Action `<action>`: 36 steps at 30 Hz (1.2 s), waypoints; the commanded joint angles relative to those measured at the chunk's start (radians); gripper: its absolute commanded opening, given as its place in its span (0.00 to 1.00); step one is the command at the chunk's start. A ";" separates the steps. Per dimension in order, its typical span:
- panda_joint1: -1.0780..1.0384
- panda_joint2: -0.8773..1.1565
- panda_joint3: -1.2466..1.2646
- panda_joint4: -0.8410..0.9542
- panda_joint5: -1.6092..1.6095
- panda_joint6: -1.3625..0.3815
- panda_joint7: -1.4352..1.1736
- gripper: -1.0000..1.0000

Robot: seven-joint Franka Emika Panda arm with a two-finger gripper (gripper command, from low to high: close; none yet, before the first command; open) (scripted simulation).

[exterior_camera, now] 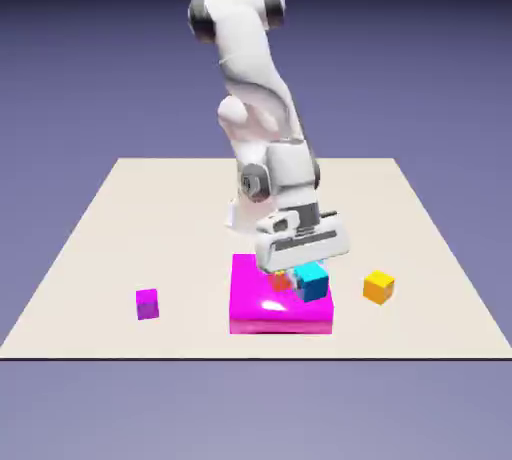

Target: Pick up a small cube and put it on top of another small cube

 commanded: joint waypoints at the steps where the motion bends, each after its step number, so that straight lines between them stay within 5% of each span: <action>1: 0.036 -0.011 -0.010 -0.010 -0.039 0.010 0.043 0.00; 14: 0.425 -0.122 -0.136 -0.143 -0.512 0.149 0.521 0.00; 36: 1.221 0.078 -0.775 -0.162 0.290 0.340 -0.128 0.00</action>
